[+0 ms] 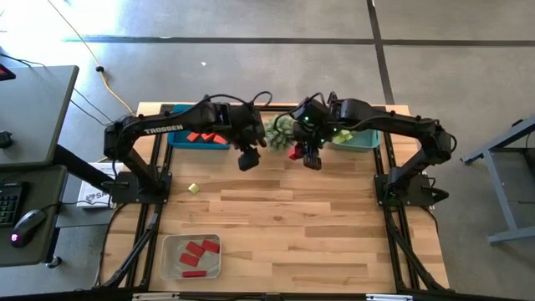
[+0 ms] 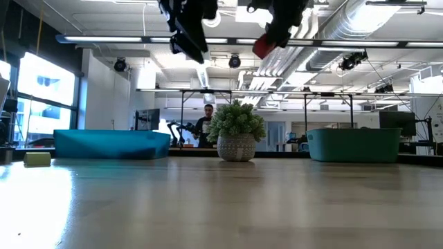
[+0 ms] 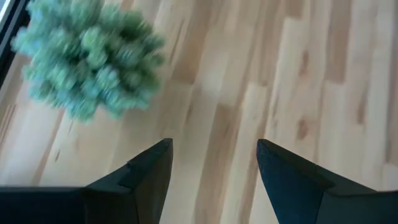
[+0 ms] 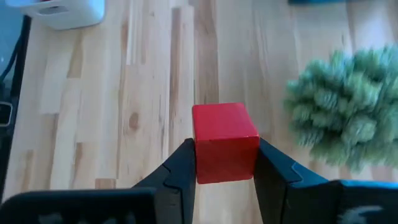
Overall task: Sort & place blocks by color
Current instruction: Put the red block into the white bin
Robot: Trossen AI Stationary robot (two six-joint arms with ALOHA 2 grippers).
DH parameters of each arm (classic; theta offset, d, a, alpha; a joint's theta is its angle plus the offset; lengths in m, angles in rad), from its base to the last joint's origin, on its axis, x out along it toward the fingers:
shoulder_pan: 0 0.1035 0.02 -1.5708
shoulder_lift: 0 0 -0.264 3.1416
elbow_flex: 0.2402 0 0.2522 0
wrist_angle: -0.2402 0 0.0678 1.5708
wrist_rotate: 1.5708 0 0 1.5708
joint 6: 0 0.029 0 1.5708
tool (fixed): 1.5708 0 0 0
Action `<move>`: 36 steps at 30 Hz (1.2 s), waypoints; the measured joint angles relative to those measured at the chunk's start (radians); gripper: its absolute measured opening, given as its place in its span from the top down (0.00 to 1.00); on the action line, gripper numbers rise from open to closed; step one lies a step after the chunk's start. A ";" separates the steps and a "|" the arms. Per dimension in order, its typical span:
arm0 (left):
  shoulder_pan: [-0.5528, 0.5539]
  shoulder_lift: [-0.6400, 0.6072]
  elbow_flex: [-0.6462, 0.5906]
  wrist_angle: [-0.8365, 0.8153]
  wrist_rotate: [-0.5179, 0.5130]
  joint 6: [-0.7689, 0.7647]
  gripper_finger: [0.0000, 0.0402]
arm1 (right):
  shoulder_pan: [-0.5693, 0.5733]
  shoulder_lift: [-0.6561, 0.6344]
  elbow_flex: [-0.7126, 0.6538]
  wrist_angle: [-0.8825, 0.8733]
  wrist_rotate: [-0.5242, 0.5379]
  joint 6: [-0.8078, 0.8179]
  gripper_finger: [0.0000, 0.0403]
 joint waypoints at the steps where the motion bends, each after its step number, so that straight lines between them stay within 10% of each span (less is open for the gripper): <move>1: -0.010 0.000 0.000 0.019 0.000 -0.003 0.45 | 0.000 0.000 0.010 -0.001 -0.002 -0.020 0.76; 36: -0.085 0.000 0.000 0.366 -0.009 -0.029 0.45 | 0.002 0.000 0.054 0.170 -0.089 -0.038 0.76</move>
